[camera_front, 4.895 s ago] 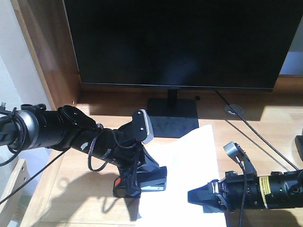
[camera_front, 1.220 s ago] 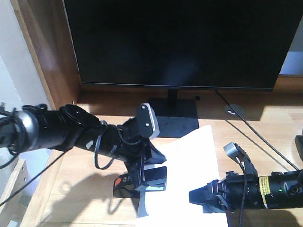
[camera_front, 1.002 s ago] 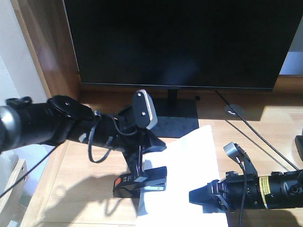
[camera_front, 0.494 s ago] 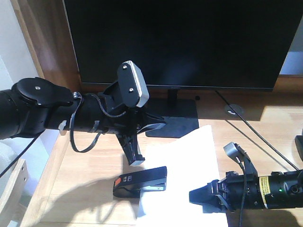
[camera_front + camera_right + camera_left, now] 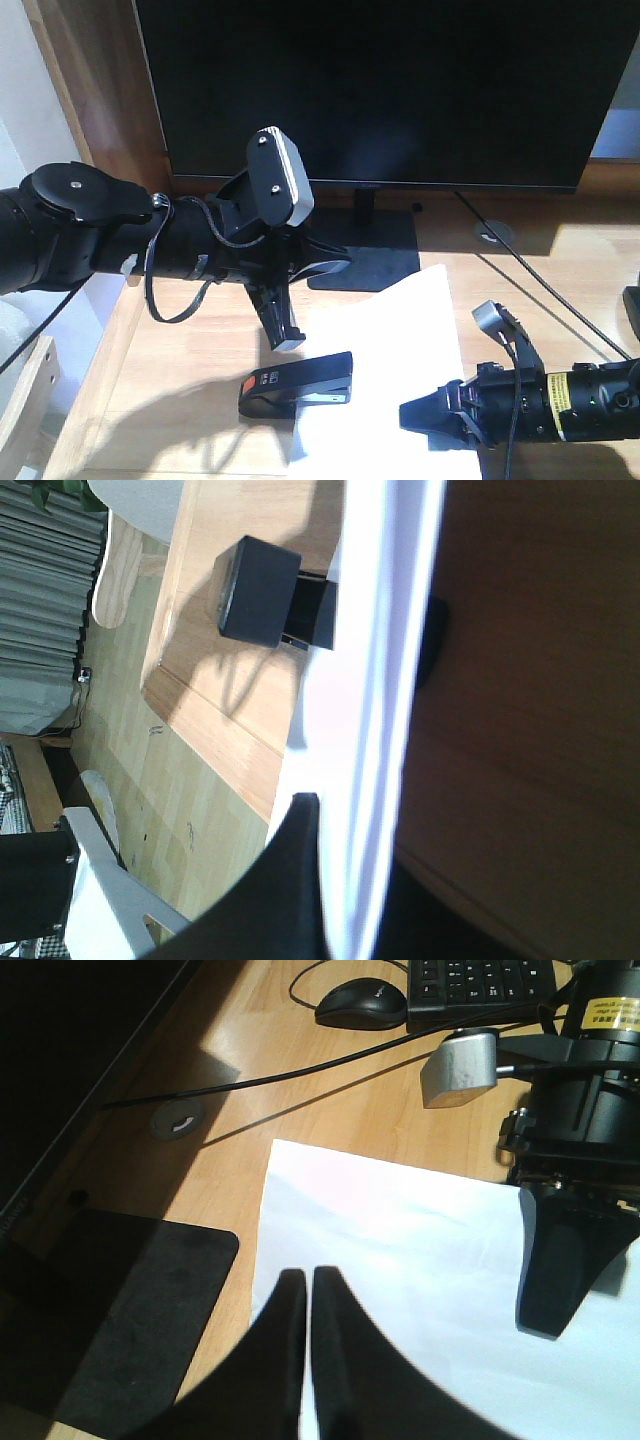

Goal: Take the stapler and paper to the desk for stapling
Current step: 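Lift the left gripper up off the stapler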

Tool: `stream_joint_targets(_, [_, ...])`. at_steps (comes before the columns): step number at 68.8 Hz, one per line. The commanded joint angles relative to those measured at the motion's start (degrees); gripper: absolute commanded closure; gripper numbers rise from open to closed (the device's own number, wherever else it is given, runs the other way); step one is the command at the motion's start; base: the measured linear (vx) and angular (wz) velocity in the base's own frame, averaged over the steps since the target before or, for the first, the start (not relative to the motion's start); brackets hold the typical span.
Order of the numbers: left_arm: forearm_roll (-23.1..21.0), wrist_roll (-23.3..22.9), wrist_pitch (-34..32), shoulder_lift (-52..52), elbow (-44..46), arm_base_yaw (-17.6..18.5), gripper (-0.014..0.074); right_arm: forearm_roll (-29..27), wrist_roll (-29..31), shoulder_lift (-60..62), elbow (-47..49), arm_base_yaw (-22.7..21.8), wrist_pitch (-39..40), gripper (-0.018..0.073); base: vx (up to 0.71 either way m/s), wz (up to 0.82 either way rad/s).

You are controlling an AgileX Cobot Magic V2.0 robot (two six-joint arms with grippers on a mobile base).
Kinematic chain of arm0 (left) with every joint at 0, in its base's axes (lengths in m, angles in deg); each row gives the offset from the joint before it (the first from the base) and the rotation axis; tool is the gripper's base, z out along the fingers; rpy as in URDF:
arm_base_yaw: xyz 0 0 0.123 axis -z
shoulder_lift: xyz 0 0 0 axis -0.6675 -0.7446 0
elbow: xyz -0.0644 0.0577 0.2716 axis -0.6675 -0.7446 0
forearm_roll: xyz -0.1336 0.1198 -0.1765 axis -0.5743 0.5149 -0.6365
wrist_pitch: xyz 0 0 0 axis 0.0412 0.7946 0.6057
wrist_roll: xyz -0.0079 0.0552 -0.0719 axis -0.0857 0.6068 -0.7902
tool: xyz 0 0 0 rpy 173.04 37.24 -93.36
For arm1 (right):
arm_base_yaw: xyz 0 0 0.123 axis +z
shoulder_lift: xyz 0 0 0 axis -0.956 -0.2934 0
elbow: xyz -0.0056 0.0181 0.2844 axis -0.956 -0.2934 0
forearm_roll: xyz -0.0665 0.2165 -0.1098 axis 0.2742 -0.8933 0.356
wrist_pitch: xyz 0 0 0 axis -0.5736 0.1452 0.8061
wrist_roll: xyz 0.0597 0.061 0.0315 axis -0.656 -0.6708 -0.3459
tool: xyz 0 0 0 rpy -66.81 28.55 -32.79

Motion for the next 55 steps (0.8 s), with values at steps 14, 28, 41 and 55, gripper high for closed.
stream_joint_targets(14, [-2.4, -0.6, 0.3, 2.4, 1.1, 0.2, 0.0603, -1.4, 0.6, 1.5, 0.9, 0.0, 3.0, 0.0561, 0.00, 0.00])
stream_joint_targets(28, [-2.4, -0.6, 0.3, 2.4, 1.1, 0.2, 0.0603, -1.4, 0.6, 1.5, 0.9, 0.0, 3.0, 0.0561, 0.00, 0.00])
stream_joint_targets(41, [-2.4, -0.6, 0.3, 2.4, 1.1, 0.2, 0.0603, -1.6, 0.6, 1.5, 0.9, 0.0, 3.0, 0.0561, 0.00, 0.00])
stream_joint_targets(55, [-2.4, -0.6, 0.3, 2.4, 1.1, 0.2, 0.0603, -2.0, 0.6, 1.5, 0.9, 0.0, 3.0, 0.0561, 0.00, 0.00])
